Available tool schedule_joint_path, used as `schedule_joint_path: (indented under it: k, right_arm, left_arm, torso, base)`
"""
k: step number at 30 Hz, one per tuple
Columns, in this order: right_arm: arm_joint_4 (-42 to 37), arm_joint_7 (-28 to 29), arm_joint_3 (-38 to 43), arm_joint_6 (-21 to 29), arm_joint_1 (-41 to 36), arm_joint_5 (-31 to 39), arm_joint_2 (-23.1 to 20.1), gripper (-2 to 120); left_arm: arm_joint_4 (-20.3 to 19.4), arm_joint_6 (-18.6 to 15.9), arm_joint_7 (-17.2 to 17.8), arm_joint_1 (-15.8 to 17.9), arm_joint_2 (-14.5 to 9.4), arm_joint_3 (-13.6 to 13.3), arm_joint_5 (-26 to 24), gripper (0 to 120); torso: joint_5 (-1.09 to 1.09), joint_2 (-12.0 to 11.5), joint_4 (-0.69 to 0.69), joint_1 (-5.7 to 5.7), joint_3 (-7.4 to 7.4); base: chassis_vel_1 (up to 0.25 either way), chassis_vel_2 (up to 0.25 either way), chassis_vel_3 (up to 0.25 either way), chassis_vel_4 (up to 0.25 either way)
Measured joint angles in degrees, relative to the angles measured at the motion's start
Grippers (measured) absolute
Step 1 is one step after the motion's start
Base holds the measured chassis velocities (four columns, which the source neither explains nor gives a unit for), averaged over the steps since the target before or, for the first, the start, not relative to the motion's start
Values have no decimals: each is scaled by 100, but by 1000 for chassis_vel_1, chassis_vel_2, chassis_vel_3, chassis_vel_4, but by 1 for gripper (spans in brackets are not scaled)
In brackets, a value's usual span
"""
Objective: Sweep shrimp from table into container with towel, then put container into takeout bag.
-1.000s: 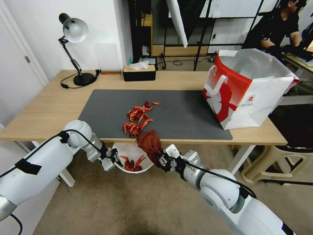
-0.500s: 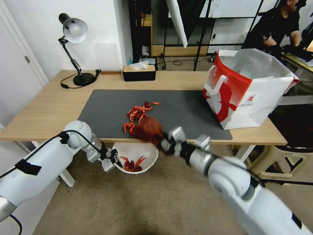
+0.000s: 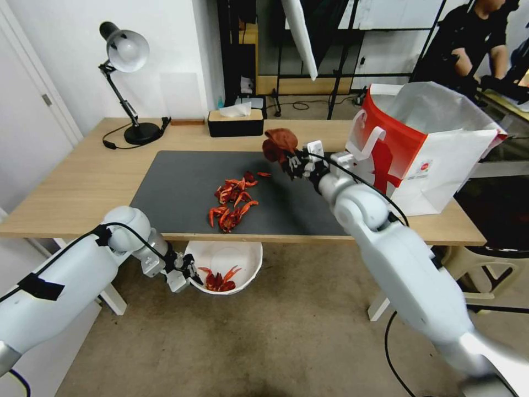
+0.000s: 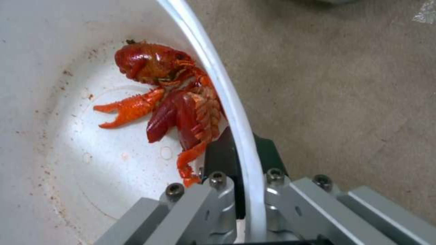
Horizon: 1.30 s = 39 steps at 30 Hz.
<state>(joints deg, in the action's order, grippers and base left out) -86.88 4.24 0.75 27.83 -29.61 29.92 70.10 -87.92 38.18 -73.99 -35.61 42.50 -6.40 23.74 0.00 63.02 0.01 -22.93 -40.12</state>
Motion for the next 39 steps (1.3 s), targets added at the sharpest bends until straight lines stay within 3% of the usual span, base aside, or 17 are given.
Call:
schedule_joint_path:
  k: [8,16,26,39]
  right_arm:
    - [979,-252,-201,-19,410,-366,335,8]
    - [1391,-688,-508,179,789,-503,350,8]
    - [1549,-1205,-888,239,958,-506,212,8]
    - [1003,-1411,-1328,313,756,-346,-82,8]
  left_arm:
    - [82,31,-176,26,45,-16,-69,0]
    - [162,46,-408,261,77,-164,-198,0]
    - [232,62,-501,323,97,-184,-289,0]
    - [261,94,-466,314,67,-127,-311,0]
  torso:
    - [0,0,-1,0,0]
    - [0,0,-1,1,1]
    - [0,0,-1,1,1]
    - [0,0,-1,2,2]
  base:
    - [0,0,0,0]
    - [0,0,0,0]
    - [0,0,0,0]
    - [0,0,0,0]
